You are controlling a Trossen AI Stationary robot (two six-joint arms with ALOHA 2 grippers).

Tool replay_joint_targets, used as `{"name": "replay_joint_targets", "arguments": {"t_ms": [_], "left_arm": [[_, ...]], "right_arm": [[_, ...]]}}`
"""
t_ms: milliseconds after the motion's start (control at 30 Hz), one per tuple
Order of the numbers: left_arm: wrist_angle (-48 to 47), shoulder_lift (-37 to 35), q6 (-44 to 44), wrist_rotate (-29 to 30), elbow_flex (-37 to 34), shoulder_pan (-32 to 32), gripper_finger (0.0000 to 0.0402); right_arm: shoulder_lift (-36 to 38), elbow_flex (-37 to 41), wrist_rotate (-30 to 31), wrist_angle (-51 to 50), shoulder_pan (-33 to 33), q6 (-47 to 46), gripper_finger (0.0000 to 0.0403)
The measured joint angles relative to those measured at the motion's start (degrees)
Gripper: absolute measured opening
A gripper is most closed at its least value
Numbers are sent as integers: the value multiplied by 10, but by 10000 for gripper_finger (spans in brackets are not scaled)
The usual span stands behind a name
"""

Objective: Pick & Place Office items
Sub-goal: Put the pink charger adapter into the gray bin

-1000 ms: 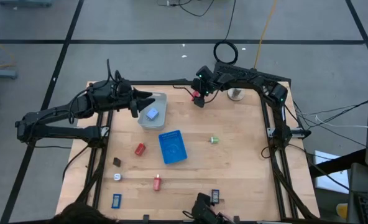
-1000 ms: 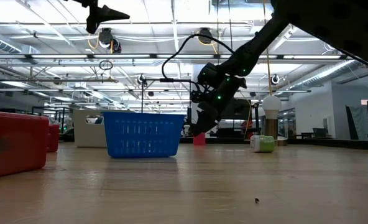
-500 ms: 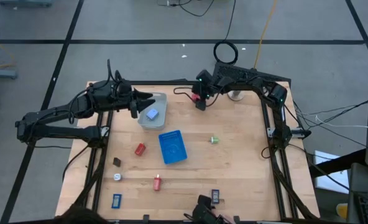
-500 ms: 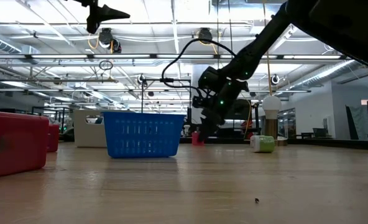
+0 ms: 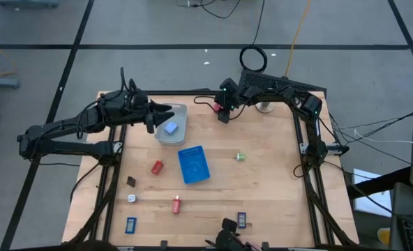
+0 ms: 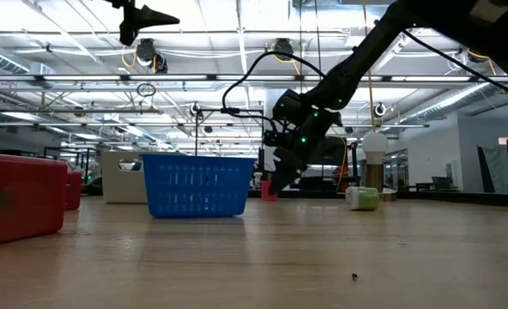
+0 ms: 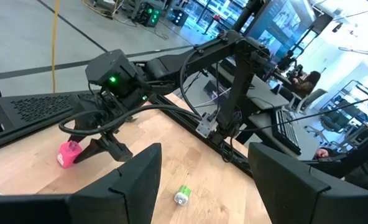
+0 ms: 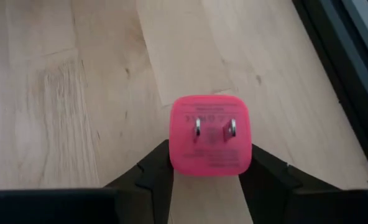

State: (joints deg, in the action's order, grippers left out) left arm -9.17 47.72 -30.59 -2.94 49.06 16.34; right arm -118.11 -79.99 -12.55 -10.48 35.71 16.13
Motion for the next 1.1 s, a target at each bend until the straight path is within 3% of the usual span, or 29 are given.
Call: {"name": "replay_joint_targets", "arguments": {"t_ms": [300,733,1100], "left_arm": [[0,0,-2,0,0,0,244],[106,0,-14,-29,0,0,244],[109,0,-12,-31,0,0,243]], "right_arm": [[41,0,7,-16,-10,-19,140],[171,0,5,-31,-25,-86,140],[257,0,3,-8,-67,-181,140]]}}
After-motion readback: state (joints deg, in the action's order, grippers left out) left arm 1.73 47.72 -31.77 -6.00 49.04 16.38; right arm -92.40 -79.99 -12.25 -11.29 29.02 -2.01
